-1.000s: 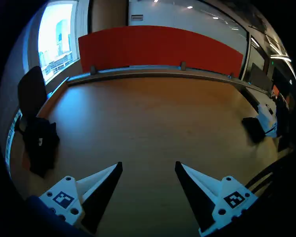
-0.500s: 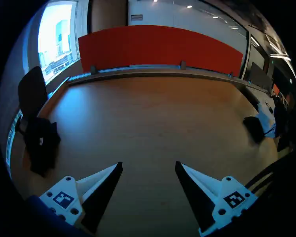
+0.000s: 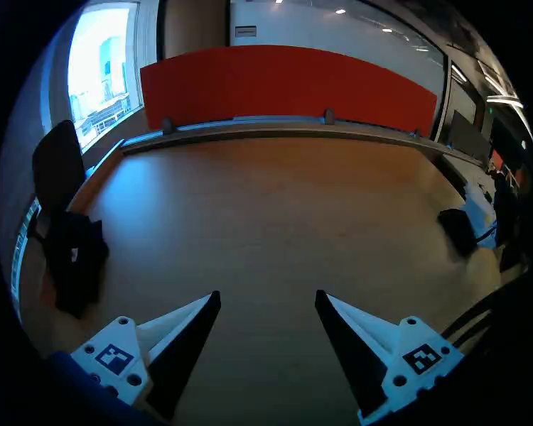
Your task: Fold towel
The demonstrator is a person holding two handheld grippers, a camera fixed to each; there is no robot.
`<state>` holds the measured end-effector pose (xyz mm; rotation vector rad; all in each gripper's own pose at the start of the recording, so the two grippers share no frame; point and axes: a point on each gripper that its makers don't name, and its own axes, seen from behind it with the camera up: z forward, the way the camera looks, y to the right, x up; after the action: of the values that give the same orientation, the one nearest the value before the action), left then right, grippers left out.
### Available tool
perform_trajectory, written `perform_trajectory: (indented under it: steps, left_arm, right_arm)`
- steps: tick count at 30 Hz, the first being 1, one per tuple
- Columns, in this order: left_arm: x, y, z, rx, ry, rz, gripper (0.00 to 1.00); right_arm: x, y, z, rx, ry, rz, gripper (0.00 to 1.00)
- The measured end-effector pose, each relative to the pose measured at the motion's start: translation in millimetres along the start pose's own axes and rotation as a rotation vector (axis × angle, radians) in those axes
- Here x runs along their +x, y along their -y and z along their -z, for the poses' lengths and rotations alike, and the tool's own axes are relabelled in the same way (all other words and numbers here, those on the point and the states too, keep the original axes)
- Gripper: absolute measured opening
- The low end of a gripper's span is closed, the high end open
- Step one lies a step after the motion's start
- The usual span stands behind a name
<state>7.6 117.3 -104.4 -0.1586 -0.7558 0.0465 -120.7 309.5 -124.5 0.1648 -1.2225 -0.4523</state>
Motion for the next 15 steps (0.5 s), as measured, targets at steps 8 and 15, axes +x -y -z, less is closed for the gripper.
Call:
perform_trajectory:
  steps: [8, 15]
  left_arm:
    - [5, -1.6, -2.6, -0.006, -0.005, 0.000, 0.99]
    - [7, -3.9, -3.4, -0.014, -0.010, -0.003, 0.99]
  right_arm:
    - [1, 1, 8.4, -0.008, -0.015, 0.024, 0.35]
    - [5, 2, 12.7, -0.010, -0.026, 0.024, 0.43]
